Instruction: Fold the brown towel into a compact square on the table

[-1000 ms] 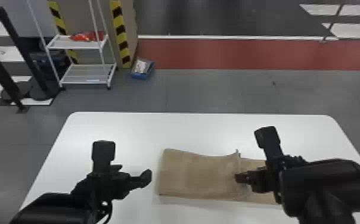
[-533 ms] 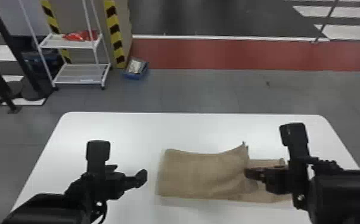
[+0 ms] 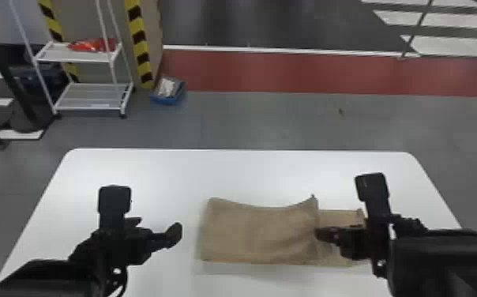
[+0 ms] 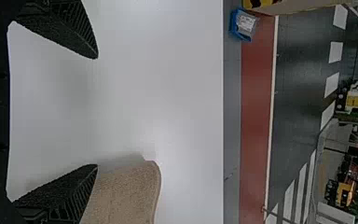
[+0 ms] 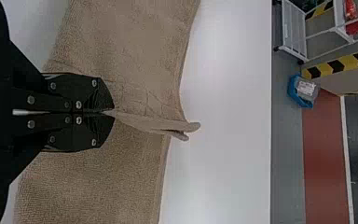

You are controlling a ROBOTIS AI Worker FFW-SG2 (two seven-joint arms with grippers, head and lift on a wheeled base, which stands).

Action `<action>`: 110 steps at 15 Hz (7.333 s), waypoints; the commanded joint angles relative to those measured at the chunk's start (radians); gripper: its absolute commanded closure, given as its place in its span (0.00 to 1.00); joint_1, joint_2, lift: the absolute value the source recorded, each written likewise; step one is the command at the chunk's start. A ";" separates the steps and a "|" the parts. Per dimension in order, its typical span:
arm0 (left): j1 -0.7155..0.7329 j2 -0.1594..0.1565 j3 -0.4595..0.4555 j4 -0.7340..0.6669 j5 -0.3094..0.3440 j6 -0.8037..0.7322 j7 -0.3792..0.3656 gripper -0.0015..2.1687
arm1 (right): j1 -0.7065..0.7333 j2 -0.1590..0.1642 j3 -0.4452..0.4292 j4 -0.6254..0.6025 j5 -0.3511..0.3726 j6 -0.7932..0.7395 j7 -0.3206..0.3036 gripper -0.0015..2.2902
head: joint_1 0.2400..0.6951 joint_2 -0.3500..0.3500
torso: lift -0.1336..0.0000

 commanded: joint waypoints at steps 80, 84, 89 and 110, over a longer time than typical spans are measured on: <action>-0.004 0.003 -0.017 0.074 0.003 -0.039 -0.005 0.02 | -0.176 -0.094 -0.399 0.585 0.002 -0.515 0.012 0.61 | 1.00 0.09 | 1.00; -0.004 0.003 -0.015 0.071 0.003 -0.036 -0.006 0.02 | -0.121 -0.094 -0.480 0.375 -0.101 -0.383 0.080 0.61 | 1.00 0.09 | 1.00; -0.004 0.003 -0.012 0.065 0.005 -0.033 -0.008 0.02 | -0.135 -0.114 -0.547 0.220 -0.103 -0.220 0.127 0.61 | 1.00 0.02 | 1.00; 0.014 0.003 0.034 0.054 0.011 -0.039 -0.016 0.02 | -0.063 -0.029 0.052 0.128 0.105 -0.128 0.089 0.06 | 1.00 0.42 | 1.00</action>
